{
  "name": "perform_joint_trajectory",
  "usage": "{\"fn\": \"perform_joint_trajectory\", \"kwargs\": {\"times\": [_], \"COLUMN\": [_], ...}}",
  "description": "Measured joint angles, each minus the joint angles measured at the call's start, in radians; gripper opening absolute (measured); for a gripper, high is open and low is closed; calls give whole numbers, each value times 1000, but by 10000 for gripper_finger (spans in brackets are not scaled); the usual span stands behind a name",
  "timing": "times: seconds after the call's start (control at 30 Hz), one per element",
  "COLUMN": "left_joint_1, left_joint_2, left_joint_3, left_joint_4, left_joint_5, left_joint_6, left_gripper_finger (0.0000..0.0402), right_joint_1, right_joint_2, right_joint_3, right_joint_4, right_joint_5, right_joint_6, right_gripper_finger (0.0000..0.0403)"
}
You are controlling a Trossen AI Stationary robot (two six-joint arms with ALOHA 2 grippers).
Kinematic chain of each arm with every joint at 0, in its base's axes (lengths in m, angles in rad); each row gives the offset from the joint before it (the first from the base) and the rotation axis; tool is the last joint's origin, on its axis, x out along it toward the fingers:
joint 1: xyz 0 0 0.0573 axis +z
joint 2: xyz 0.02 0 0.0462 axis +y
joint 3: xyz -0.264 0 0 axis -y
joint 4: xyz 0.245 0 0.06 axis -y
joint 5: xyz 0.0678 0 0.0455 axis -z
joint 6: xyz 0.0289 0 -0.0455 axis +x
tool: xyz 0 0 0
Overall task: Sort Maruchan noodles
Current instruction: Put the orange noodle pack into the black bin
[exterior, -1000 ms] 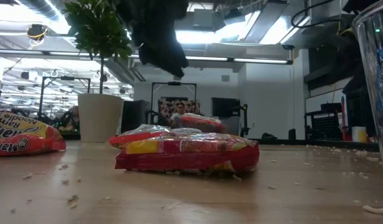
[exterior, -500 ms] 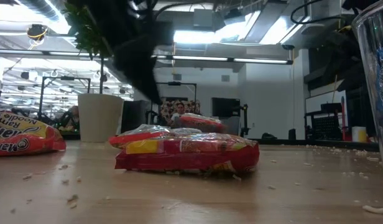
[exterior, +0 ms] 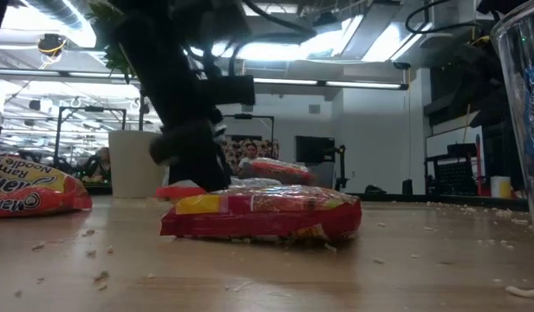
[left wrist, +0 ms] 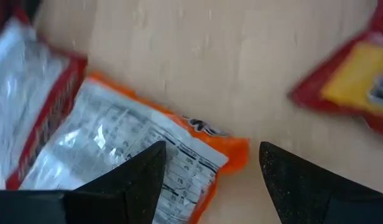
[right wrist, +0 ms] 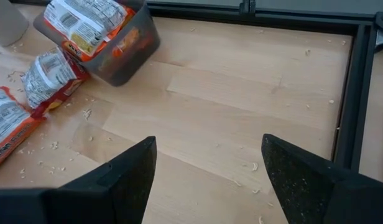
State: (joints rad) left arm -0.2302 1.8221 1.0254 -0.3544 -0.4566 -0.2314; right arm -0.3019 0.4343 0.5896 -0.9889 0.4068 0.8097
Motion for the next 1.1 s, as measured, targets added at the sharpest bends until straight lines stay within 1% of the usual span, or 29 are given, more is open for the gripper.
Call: {"fn": "perform_joint_trajectory", "kwargs": {"times": [0.13,0.2,0.3,0.43,0.63,0.83,1.03,1.1], "left_joint_1": [0,2,3,4,4,2,-17,-20], "left_joint_2": [45,50,51,51,52,51,-12,-42], "left_joint_3": [2,3,2,1,1,4,40,65], "left_joint_4": [13,13,9,-2,-7,-12,-39,-41], "left_joint_5": [-41,-34,-31,-31,-57,-43,14,9], "left_joint_6": [14,5,1,-27,-93,-172,-240,-265], "left_gripper_finger": [251,250,232,184,100,12,2,1], "right_joint_1": [0,0,0,0,0,0,0,0], "right_joint_2": [0,0,0,0,0,0,0,0], "right_joint_3": [0,0,0,0,0,0,0,0], "right_joint_4": [0,0,-1,-1,-1,-1,0,1], "right_joint_5": [0,-2,-12,-18,-26,-27,-35,-35], "right_joint_6": [1,13,23,25,31,31,32,31], "right_gripper_finger": [280,280,280,280,280,280,280,280]}}
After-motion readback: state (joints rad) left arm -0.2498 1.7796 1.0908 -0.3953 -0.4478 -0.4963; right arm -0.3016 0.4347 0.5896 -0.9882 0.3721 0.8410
